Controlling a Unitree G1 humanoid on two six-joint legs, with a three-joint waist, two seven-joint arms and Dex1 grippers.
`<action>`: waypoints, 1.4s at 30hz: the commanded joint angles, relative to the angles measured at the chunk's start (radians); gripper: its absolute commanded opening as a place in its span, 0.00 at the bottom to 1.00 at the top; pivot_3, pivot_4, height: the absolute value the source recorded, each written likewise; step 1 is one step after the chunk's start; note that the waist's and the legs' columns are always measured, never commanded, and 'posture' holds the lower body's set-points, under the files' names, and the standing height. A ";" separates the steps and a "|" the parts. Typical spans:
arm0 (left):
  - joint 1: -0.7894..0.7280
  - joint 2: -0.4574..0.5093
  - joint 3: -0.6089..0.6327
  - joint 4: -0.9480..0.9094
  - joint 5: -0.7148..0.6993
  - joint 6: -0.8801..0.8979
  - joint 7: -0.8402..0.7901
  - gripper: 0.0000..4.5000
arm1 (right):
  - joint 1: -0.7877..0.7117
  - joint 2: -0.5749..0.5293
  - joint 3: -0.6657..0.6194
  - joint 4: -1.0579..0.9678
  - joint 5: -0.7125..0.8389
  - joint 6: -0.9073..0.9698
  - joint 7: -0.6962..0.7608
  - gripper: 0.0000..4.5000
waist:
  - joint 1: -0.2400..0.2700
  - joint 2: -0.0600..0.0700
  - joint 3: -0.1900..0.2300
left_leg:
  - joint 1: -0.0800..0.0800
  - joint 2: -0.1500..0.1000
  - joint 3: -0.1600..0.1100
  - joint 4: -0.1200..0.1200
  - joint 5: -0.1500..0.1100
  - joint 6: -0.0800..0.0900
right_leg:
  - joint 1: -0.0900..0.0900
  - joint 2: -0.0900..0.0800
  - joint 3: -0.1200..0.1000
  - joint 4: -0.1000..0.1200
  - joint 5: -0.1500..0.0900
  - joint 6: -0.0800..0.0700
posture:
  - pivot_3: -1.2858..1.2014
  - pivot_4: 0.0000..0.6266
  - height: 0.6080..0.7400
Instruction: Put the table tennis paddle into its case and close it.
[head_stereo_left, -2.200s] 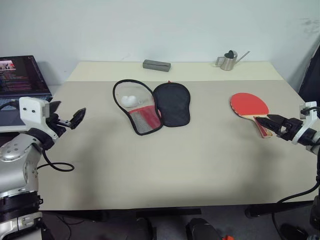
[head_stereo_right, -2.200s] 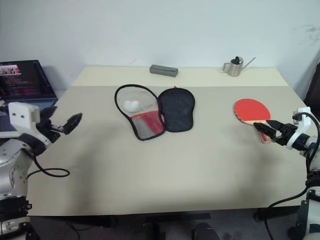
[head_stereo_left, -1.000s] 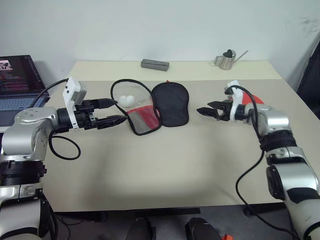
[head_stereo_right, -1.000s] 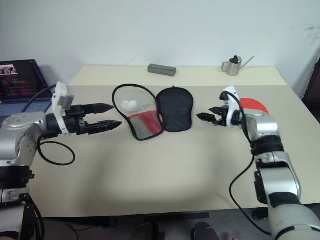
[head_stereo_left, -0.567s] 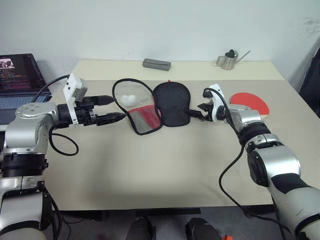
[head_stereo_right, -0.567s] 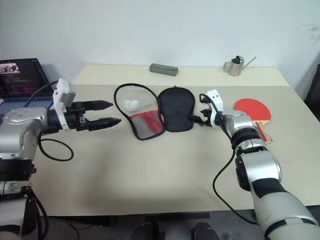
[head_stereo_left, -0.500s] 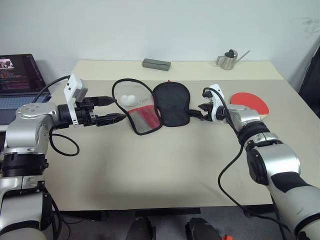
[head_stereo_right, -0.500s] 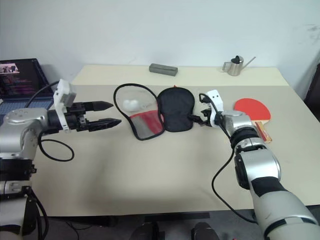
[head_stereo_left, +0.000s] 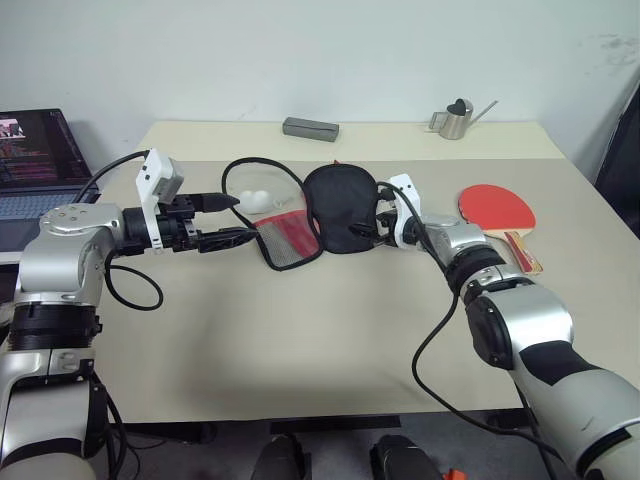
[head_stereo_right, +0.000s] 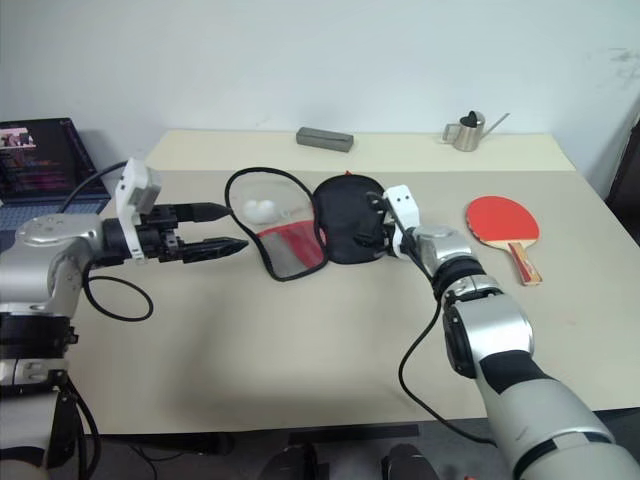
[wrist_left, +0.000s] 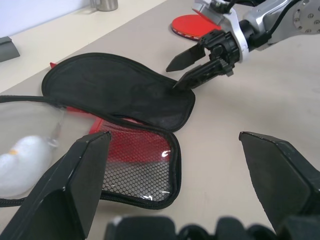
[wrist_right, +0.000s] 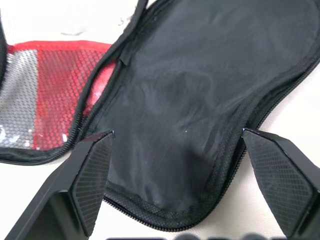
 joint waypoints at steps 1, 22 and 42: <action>-0.024 0.003 0.017 -0.038 -0.005 -0.006 0.004 1.00 | 0.012 0.003 -0.006 -0.002 -0.026 -0.035 -0.061 0.99 | 0.000 0.000 0.000 | 0.000 0.000 0.000 0.000 0.000 0.000 | 0.000 0.000 0.000 0.000 0.000 0.000 | 0.52 0.24 1.00; -0.002 -0.021 0.009 -0.068 -0.005 -0.004 0.022 1.00 | 0.024 0.053 -0.028 -0.011 -0.037 -0.011 -0.060 0.07 | -0.001 0.000 0.000 | 0.000 0.000 0.000 0.000 0.001 -0.001 | -0.003 0.001 0.000 0.005 -0.001 -0.001 | 0.52 0.24 1.00; 0.145 -0.125 -0.021 -0.395 -0.136 0.181 0.095 1.00 | 0.061 -0.159 -0.079 -0.155 0.029 0.281 -0.013 0.00 | 0.004 0.000 0.000 | 0.000 -0.001 -0.001 0.001 0.001 -0.001 | -0.001 0.001 0.000 0.004 -0.001 -0.001 | 0.52 0.24 1.00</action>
